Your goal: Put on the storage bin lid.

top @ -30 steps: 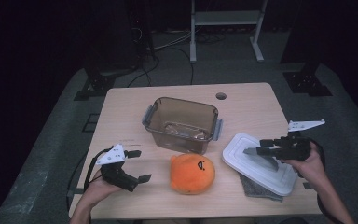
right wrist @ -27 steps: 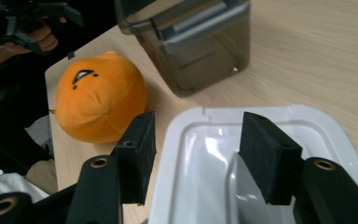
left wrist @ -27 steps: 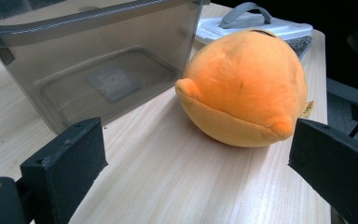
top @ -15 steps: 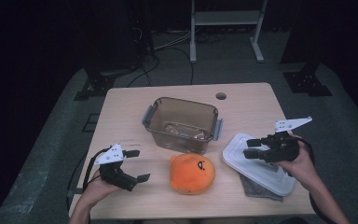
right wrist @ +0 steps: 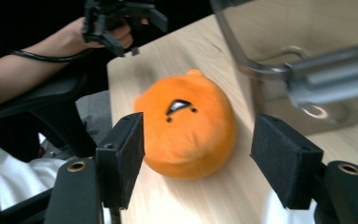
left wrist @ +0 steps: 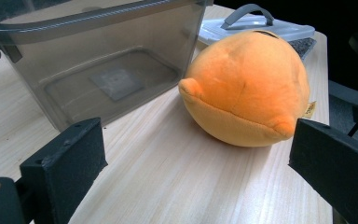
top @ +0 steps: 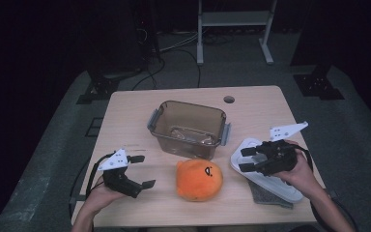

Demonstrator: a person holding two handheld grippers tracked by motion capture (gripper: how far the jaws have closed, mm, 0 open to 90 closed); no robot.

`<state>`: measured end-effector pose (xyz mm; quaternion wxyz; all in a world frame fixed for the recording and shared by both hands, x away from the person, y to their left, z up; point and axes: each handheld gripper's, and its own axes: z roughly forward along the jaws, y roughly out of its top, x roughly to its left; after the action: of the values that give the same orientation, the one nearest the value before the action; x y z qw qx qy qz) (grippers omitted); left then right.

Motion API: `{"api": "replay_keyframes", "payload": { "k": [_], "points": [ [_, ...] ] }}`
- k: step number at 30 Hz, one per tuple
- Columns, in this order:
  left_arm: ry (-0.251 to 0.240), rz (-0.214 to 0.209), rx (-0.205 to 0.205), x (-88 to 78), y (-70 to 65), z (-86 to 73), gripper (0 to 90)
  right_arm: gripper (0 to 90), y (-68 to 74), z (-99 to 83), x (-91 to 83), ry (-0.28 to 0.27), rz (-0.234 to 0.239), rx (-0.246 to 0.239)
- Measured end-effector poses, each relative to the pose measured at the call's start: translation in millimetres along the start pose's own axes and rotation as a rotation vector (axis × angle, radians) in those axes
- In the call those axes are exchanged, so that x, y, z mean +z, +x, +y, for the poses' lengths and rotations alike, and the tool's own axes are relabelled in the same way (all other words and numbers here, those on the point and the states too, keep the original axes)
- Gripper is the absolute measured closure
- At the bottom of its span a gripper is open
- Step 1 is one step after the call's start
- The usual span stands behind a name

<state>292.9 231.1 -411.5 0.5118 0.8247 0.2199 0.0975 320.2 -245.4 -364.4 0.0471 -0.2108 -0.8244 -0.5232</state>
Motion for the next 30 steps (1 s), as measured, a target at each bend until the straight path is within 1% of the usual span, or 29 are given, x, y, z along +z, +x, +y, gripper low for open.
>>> {"api": "replay_keyframes", "payload": {
  "k": [5, 15, 23, 30],
  "points": [
    [-0.001, -0.002, 0.000, 0.1, -0.2, 0.0, 2.9, 31.3, 8.5, 6.8, 13.0, 0.020, 0.028, -0.026],
    [-0.003, -0.001, -0.005, -0.4, 0.1, -0.4, 2.9, 30.5, 19.2, 26.3, 42.9, 0.066, 0.085, -0.077],
    [-0.011, -0.001, -0.008, -1.9, 0.4, -0.5, 2.9, 30.5, 20.0, 38.4, 71.3, 0.125, 0.112, -0.106],
    [-0.011, -0.004, -0.008, -1.7, 0.8, -0.8, 2.9, 30.5, 18.9, 40.8, 97.3, 0.171, 0.126, -0.123]
  ]
}}
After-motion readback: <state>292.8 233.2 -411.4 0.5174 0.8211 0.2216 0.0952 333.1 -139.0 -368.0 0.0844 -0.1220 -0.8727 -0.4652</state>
